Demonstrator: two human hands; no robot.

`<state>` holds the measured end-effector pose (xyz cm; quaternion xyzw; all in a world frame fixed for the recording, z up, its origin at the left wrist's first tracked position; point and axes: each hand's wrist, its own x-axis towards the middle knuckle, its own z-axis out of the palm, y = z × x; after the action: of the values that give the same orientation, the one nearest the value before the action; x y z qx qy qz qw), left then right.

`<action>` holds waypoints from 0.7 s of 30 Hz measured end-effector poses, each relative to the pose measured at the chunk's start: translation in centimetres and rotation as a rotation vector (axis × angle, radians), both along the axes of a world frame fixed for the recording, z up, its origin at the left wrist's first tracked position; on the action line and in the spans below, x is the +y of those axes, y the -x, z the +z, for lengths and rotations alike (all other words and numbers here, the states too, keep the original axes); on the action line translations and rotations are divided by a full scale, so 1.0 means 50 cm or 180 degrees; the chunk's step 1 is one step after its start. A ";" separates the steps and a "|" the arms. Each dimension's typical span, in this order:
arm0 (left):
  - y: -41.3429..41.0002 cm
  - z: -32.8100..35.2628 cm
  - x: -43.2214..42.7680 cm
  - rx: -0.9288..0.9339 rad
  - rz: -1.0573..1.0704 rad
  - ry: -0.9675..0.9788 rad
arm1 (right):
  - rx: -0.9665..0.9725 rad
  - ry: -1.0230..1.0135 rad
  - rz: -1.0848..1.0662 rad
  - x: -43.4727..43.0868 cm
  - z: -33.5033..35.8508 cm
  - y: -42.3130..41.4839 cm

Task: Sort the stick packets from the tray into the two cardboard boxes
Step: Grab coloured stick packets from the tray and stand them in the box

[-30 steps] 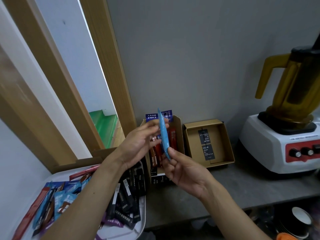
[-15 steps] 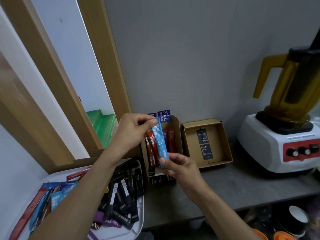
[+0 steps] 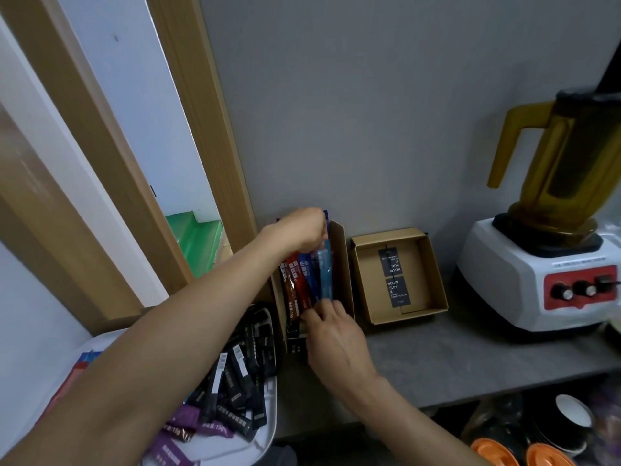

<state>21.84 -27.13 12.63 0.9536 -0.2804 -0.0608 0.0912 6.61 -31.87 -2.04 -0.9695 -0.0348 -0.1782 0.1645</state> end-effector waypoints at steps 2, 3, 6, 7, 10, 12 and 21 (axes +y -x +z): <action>-0.017 -0.024 -0.013 0.0067 0.0062 -0.0075 | 0.0382 0.0252 -0.0113 0.006 0.006 -0.020; -0.025 -0.035 -0.018 0.0062 0.0095 -0.0076 | 0.0568 0.0343 -0.0186 0.004 0.010 -0.028; -0.039 -0.062 -0.021 -0.0019 0.0172 0.0084 | 0.1001 0.0485 -0.0332 0.003 0.025 -0.052; -0.039 -0.066 -0.021 -0.0081 0.0184 0.0146 | 0.1063 0.0455 -0.0366 0.003 0.028 -0.060; -0.030 -0.057 -0.011 -0.0327 0.0183 0.0353 | 0.1171 0.0331 -0.0446 0.006 0.033 -0.084; -0.023 -0.040 0.004 -0.0423 0.0130 0.0295 | 0.1183 0.0279 -0.0501 0.005 0.032 -0.092; -0.004 -0.021 0.026 -0.0950 -0.0440 -0.0726 | 0.0974 0.0287 -0.0642 0.021 0.017 -0.087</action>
<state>22.04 -25.85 11.56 0.9347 -0.3469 0.0437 -0.0644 10.97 -30.82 -1.17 -0.9903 0.0801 -0.0424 0.1055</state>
